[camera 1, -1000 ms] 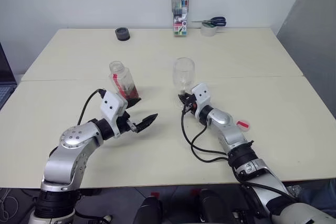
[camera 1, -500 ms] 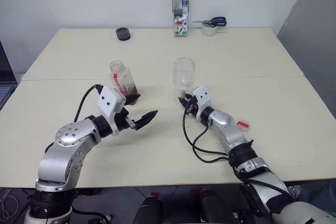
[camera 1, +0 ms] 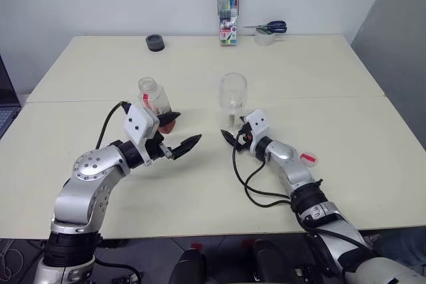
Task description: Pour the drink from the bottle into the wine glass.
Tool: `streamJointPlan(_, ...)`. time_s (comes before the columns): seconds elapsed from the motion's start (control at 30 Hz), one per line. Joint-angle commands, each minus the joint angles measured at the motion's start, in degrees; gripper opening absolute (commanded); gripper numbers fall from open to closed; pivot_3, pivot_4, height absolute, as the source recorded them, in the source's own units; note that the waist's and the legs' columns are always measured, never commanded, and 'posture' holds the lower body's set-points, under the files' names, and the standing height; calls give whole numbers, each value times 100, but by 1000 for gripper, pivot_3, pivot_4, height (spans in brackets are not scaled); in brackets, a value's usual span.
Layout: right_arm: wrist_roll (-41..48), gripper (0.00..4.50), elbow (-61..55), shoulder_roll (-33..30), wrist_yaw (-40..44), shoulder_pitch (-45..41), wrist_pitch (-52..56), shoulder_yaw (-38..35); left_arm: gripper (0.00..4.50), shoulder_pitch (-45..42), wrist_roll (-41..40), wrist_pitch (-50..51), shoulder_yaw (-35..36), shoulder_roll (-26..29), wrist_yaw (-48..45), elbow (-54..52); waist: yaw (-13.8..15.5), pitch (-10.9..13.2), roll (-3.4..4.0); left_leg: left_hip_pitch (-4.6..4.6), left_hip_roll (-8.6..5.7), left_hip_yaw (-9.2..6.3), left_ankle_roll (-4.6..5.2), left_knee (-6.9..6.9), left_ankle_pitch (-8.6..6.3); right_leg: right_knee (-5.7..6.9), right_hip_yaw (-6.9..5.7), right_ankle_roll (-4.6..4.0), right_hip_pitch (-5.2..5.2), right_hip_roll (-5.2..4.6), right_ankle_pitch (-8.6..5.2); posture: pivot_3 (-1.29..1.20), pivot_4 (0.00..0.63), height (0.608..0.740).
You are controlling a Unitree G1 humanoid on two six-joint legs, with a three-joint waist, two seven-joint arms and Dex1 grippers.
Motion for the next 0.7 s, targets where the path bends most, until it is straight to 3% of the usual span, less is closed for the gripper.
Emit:
streamJointPlan(0.03, 73, 4462, -566, -70, 121, 109, 135, -76, 4500, 16, -40, -104, 106, 2, 62, -226, 2, 0, 0, 0, 0, 0, 0, 0, 0, 0, 0, 0, 0, 0, 0, 0, 150, 740)
streamJointPlan(0.37, 76, 4462, -2032, -731, 458, 891, 840, -50, 4500, -142, -232, 128, 125, -224, 445, -455, 74, 0, 0, -2, 0, -1, 1, 1, 0, -2, -1, 0, 0, 0, 0, 0, 150, 740)
streamJointPlan(0.7, 901, 4462, -5385, -2325, 1996, 2163, 2274, 186, 4500, 866, 660, -554, 93, -759, 1492, -321, 107, 4, 3, -6, 2, -3, 1, -2, -1, -10, -1, 1, 1, -2, -1, 0, 150, 740)
